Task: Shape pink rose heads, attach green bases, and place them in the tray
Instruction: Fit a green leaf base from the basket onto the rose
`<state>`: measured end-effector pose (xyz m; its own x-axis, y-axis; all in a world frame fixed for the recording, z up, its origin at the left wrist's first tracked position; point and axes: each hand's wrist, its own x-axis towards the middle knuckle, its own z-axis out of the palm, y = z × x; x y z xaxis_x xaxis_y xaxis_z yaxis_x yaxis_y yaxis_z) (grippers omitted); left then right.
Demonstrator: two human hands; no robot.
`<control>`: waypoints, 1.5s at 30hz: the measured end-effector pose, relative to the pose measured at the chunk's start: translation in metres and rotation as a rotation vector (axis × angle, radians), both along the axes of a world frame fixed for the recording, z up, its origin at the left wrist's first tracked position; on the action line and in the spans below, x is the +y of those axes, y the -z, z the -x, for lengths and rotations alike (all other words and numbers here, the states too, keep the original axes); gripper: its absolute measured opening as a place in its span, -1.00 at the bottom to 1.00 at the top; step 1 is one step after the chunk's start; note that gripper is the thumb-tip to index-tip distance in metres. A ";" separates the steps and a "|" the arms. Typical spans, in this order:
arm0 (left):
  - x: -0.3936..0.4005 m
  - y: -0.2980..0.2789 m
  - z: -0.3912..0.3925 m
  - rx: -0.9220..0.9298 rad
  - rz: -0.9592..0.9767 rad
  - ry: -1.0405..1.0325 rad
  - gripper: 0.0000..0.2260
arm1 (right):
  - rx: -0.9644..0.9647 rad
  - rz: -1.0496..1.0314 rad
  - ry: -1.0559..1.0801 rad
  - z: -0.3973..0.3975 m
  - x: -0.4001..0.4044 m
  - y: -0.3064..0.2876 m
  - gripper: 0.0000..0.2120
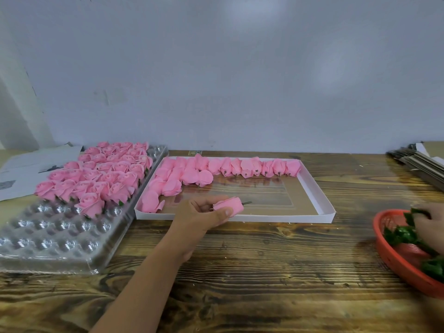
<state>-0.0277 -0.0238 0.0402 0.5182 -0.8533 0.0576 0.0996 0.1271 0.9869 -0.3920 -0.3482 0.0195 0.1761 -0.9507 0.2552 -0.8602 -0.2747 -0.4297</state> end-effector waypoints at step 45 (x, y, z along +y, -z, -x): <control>-0.009 0.010 0.002 -0.134 -0.114 -0.087 -0.81 | -1.378 -1.025 -0.536 -0.221 0.203 -0.008 -0.79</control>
<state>-0.0296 -0.0323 0.0299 0.5846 -0.8105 0.0370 -0.0404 0.0165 0.9990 -0.1707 -0.1452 0.0272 0.6777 -0.7248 -0.1237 0.3099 0.4341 -0.8459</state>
